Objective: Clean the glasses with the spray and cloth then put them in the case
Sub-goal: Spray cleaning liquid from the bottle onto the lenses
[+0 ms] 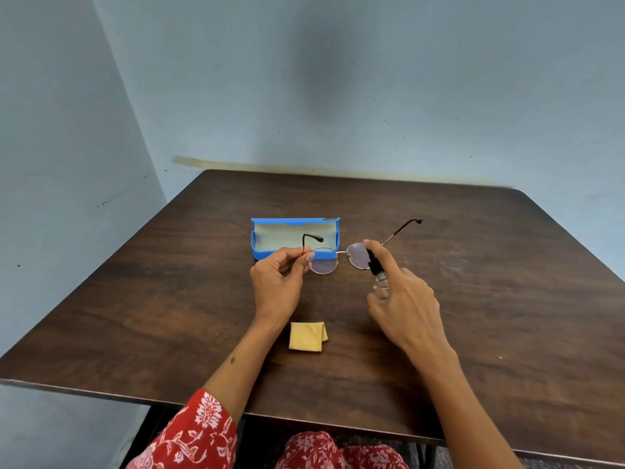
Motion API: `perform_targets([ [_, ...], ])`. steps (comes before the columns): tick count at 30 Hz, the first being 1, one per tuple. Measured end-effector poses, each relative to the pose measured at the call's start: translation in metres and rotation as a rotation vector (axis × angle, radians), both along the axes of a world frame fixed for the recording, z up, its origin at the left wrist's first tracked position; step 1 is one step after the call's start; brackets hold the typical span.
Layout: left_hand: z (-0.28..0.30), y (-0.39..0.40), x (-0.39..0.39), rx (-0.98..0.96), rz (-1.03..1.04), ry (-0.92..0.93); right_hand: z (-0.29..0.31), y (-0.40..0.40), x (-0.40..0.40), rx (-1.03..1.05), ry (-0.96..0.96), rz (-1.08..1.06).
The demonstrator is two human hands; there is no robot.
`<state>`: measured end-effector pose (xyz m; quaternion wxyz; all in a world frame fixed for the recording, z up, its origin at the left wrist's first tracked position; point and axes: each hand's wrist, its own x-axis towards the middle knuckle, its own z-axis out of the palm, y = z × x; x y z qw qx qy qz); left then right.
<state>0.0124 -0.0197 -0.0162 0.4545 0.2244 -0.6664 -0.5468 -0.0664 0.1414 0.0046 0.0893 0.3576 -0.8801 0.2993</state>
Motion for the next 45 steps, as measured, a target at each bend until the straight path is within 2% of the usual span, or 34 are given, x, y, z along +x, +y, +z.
perform_targets([
  [12, -0.001, -0.002, 0.001, -0.018, 0.006, -0.011, 0.002, 0.003, -0.003, 0.026, -0.011, -0.044],
  [16, 0.0, -0.002, 0.001, -0.018, 0.021, -0.006, -0.001, 0.008, -0.004, -0.024, 0.056, -0.058],
  [19, 0.001, -0.003, 0.001, -0.004, 0.04, 0.004, -0.002, 0.013, -0.002, -0.199, 0.056, -0.079],
  [22, 0.001, -0.004, 0.001, -0.005, 0.059, 0.007, 0.002, 0.012, -0.009, -0.433, -0.046, -0.15],
  [25, 0.001, -0.004, 0.001, -0.012, 0.071, 0.0, 0.005, 0.006, -0.031, -0.515, -0.139, -0.15],
  [28, 0.0, -0.005, 0.002, -0.022, 0.082, -0.009, 0.002, -0.002, -0.054, -0.482, -0.135, -0.15],
  [32, 0.0, -0.005, 0.002, -0.034, 0.093, -0.022, -0.001, -0.009, -0.074, -0.502, -0.227, -0.165],
  [42, -0.001, -0.005, 0.002, -0.035, 0.097, -0.032, 0.001, -0.011, -0.085, -0.464, -0.341, -0.193],
  [45, 0.0, -0.005, 0.003, -0.031, 0.102, -0.024, 0.004, -0.005, -0.067, -0.456, -0.29, -0.342],
])
